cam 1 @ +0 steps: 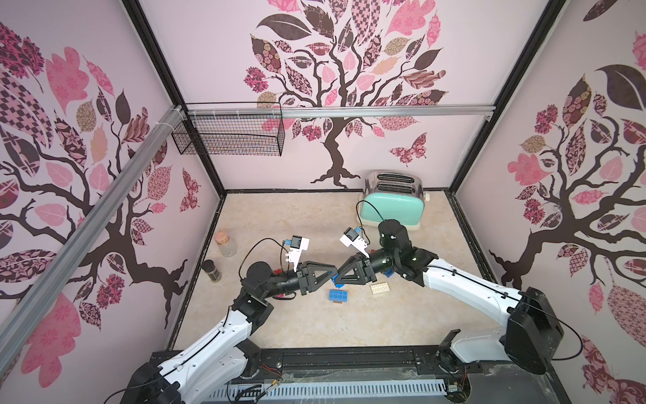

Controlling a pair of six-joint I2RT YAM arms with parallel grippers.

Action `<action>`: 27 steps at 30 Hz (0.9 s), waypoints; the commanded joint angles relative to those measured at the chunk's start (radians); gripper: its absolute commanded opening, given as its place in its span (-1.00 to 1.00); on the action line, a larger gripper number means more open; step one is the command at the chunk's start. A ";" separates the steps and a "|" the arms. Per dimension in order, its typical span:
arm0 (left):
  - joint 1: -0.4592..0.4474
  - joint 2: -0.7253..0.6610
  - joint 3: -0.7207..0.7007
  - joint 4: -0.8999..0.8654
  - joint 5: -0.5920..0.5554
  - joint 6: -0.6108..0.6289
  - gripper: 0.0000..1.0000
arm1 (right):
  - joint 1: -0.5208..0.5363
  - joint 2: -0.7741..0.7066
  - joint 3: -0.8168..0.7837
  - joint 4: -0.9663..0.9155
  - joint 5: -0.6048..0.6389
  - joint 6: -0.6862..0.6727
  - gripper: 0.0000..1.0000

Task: Assemble a heart with lego
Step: Place the lego brick at the center of the board.

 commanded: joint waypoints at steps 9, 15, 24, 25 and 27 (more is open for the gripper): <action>0.017 -0.024 0.094 -0.408 -0.092 0.163 -0.75 | -0.043 -0.036 -0.004 -0.154 0.189 -0.070 0.35; 0.050 0.176 0.225 -0.781 -0.267 0.206 -0.74 | -0.073 -0.193 -0.042 -0.280 0.481 -0.156 0.51; 0.044 0.593 0.463 -1.064 -0.551 0.117 -0.77 | -0.072 -0.326 -0.112 -0.408 0.836 -0.237 0.50; 0.039 0.626 0.490 -1.083 -0.573 0.103 -0.78 | -0.071 -0.331 -0.120 -0.413 0.855 -0.244 0.50; 0.028 0.694 0.544 -1.121 -0.620 0.065 -0.78 | -0.070 -0.333 -0.132 -0.428 0.884 -0.263 0.49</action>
